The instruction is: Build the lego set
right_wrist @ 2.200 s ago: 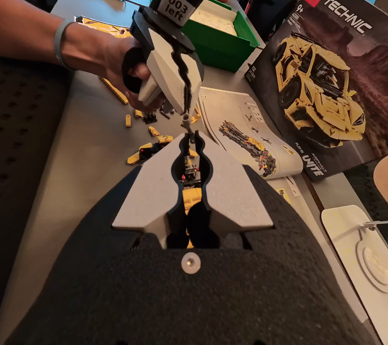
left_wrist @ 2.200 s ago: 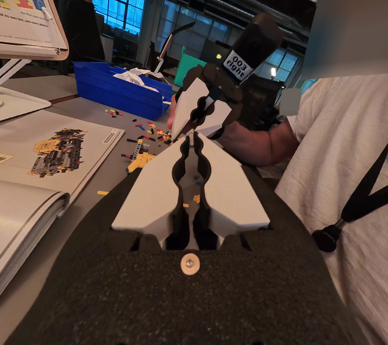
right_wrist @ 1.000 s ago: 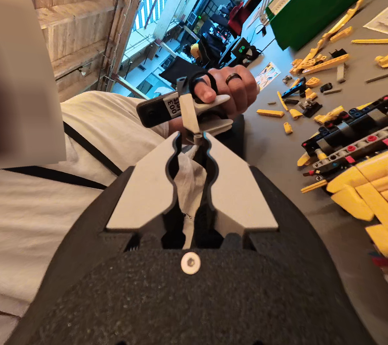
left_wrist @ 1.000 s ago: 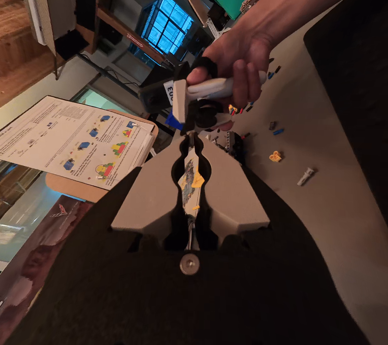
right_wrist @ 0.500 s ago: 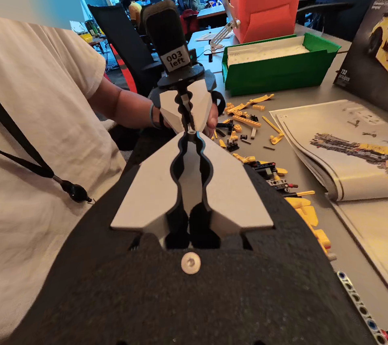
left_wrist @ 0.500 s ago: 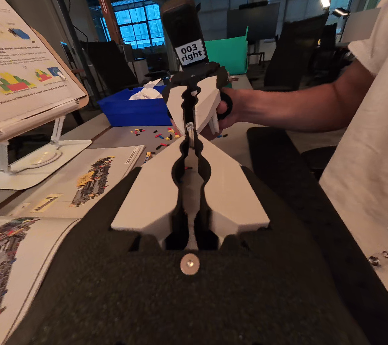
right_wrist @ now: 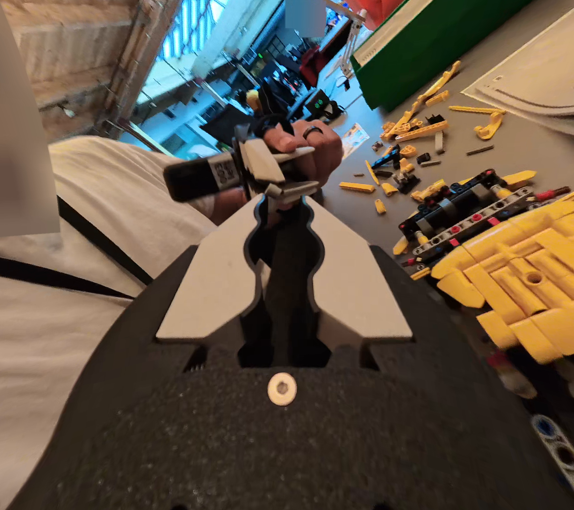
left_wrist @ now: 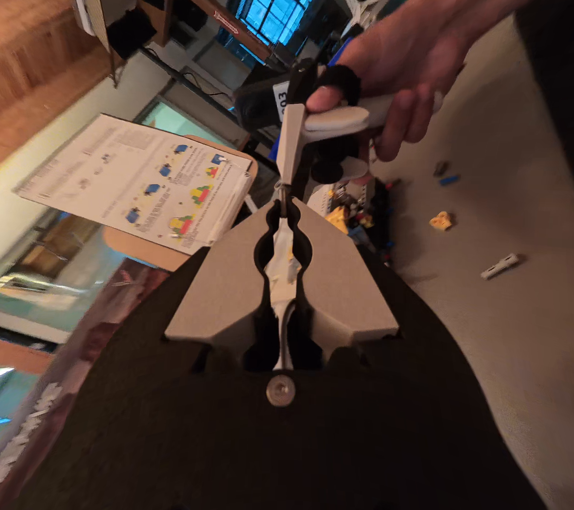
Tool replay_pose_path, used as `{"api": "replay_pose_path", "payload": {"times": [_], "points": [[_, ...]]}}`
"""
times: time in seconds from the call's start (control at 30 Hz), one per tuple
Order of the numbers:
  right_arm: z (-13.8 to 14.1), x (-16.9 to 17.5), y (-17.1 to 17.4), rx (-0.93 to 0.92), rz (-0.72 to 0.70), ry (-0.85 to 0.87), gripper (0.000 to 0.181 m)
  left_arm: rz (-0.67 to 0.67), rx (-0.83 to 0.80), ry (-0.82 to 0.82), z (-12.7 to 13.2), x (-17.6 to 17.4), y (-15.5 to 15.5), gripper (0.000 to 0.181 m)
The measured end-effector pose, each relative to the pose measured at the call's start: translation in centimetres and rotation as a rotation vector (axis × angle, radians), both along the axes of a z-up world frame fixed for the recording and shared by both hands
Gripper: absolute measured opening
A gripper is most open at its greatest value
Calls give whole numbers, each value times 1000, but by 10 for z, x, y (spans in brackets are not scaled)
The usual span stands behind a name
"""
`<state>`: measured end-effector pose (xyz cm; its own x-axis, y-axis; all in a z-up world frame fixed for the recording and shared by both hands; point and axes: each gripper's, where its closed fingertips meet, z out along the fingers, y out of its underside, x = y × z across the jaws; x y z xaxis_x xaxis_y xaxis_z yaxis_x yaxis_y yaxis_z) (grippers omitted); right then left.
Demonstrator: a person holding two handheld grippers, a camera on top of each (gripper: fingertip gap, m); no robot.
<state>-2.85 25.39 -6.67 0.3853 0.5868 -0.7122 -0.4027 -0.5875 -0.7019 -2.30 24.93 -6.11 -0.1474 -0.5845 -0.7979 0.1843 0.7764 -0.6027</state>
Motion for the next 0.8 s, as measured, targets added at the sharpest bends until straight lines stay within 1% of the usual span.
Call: {"api": "replay_pose_path", "payload": {"times": [0.07, 0.13, 0.17, 0.2, 0.23, 0.3, 0.37, 0.4, 0.5, 0.57, 0.7, 0.8], "points": [[1, -2, -2, -24, 25, 81, 15, 33, 92, -26, -2, 0, 1, 4], [9, -2, -4, -14, 45, 180, 21, 45, 130, -25, -5, 1, 2, 4], [9, -2, -4, -24, 45, 195, 24, 51, 143, -26, -6, 1, 3, 4], [4, -2, -3, -35, 38, 165, 18, 45, 149, -23, -8, 1, 2, 4], [-1, -2, -2, -40, 26, 121, 8, 40, 154, -20, -9, 1, 0, 4], [2, -1, -2, -38, 26, 124, 7, 47, 149, -32, -7, 1, 0, 4], [0, 0, -1, -20, 6, 79, 7, 48, 95, -12, -8, 2, 0, 4], [2, 0, -1, -2, 4, 77, 6, 37, 38, -8, -6, 2, -1, 4], [10, -3, -3, 50, 39, 115, 6, -57, -189, 41, 4, -1, -6, 4], [16, -6, -6, 60, 86, 161, 6, -113, -278, 55, 10, -4, -9, 4], [21, -9, -10, 24, 192, 256, 6, -142, -314, 34, 16, -7, -13, 4], [19, -7, -7, 1, 229, 318, 6, -133, -325, 41, 14, -6, -11, 4]]}}
